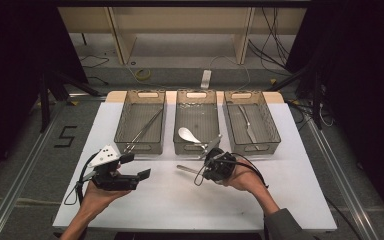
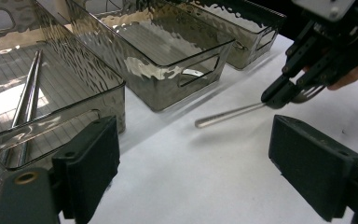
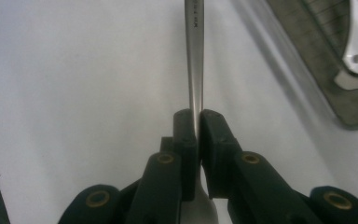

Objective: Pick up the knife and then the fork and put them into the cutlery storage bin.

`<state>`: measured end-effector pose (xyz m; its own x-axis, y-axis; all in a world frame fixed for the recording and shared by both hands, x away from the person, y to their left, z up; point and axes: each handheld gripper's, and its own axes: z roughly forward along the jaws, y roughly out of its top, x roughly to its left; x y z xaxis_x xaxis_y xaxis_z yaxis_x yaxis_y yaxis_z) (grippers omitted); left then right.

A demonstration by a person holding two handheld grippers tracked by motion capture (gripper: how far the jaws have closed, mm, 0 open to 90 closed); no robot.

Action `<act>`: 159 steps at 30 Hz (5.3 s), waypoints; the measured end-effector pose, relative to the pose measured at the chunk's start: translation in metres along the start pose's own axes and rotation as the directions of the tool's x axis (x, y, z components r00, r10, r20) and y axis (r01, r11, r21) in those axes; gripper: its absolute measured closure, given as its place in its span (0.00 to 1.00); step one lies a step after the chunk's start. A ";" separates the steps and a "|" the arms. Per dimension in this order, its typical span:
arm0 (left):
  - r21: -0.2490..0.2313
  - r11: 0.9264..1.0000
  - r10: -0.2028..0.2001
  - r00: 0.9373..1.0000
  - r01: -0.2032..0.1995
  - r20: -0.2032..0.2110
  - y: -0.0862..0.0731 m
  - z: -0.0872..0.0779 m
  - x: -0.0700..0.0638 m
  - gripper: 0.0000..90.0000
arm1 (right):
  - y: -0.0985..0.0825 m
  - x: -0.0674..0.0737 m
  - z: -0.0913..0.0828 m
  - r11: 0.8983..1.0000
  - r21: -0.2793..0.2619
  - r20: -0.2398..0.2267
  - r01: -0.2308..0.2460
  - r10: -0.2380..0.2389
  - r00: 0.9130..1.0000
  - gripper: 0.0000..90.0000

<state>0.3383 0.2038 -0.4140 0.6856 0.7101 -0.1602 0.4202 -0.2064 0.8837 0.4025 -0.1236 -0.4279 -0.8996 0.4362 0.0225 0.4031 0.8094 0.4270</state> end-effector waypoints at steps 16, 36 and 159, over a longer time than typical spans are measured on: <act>0.005 1.000 -0.003 1.000 0.003 -0.003 0.000 0.001 0.000 0.17 | -0.012 -0.030 -0.064 0.980 -0.187 0.065 -0.066 0.079 0.995 0.95; 0.002 1.000 -0.016 1.000 0.016 -0.012 0.000 0.002 0.003 0.17 | -0.021 -0.106 -0.086 0.926 -0.284 0.160 -0.249 0.302 0.940 0.95; -0.034 0.996 -0.077 0.991 0.081 0.106 -0.003 0.003 -0.005 0.17 | -0.134 0.021 -0.060 0.687 -0.672 0.027 -0.278 0.398 0.917 0.23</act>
<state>0.3356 0.1985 -0.4171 0.7105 0.6485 -0.2732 0.4536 -0.1252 0.8824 0.3194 -0.2463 -0.4304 -0.6598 0.7329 0.1658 0.4139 0.1703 0.8943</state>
